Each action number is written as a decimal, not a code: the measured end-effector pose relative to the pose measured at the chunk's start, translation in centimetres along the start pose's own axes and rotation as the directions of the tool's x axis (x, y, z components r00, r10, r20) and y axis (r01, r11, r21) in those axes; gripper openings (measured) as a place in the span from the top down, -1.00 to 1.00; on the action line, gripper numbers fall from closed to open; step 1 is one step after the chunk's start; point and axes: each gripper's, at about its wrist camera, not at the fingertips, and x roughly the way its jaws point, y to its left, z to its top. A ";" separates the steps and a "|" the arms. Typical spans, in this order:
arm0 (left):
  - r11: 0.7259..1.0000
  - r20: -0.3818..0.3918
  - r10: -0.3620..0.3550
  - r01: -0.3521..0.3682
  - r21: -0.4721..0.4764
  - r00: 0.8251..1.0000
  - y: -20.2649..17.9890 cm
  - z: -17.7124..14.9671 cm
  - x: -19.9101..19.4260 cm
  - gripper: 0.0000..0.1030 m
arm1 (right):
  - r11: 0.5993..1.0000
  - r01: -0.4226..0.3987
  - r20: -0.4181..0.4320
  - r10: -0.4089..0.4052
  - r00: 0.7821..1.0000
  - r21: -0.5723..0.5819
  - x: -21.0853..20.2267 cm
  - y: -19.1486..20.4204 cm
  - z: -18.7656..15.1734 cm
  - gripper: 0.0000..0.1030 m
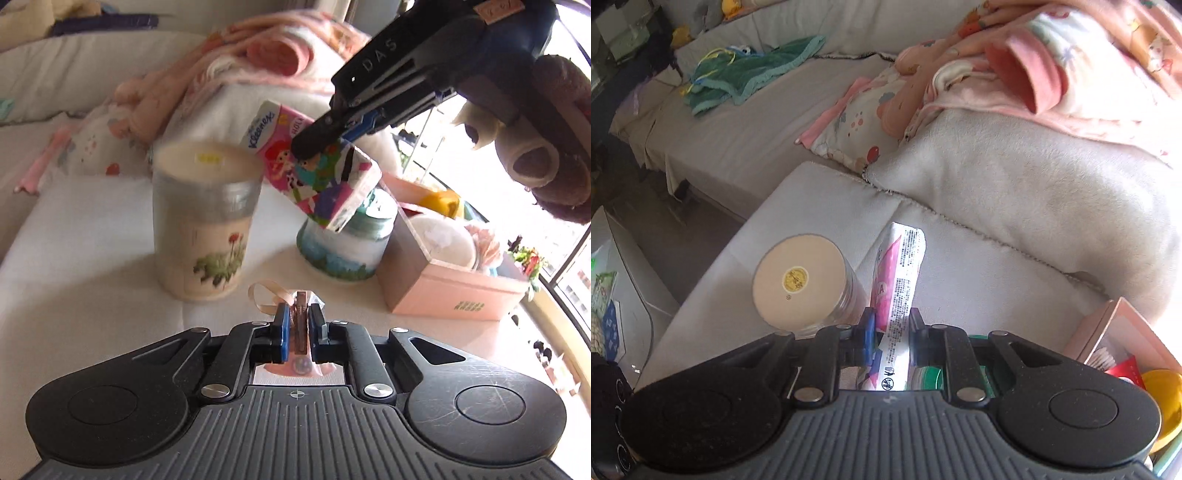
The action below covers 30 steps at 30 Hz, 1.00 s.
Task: Organize soft objects
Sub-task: 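Grasp the Kleenex tissue pack with the right tool while the left tool holds the clothespin, then carry the clothespin and tissue pack into the pink box and open both tools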
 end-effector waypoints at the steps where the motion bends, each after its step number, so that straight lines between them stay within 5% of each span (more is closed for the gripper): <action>1: 1.000 0.028 -0.004 0.003 0.016 1.000 -0.4 0.7 -0.7 0.75 | 1.000 0.002 0.025 -0.002 1.000 -0.002 -1.3 0.1 0.0 0.67; 8: 0.981 0.216 -0.048 0.005 0.194 0.975 -5.7 6.7 -5.2 0.75 | 1.000 -0.001 0.262 0.000 0.965 0.003 -12.9 1.6 -0.5 0.67; 15: 0.932 0.221 -0.152 0.065 0.356 0.963 -13.9 9.1 -5.1 0.75 | 0.996 0.054 0.459 -0.077 0.885 0.064 -23.6 -0.5 -5.2 0.66; 24: 0.879 0.093 -0.236 0.172 0.445 0.967 -21.2 8.9 -0.2 0.75 | 0.965 0.132 0.476 -0.228 0.849 0.227 -27.4 -7.0 -13.7 0.66; 27: 0.882 0.067 -0.212 0.161 0.444 0.975 -21.3 9.3 2.3 0.75 | 0.948 0.143 0.459 -0.265 0.848 0.283 -26.7 -9.6 -15.9 0.66; 30: 0.919 0.013 -0.205 0.189 0.346 0.979 -19.6 10.4 5.7 0.75 | 0.931 0.158 0.437 -0.298 0.849 0.328 -25.6 -11.7 -17.4 0.66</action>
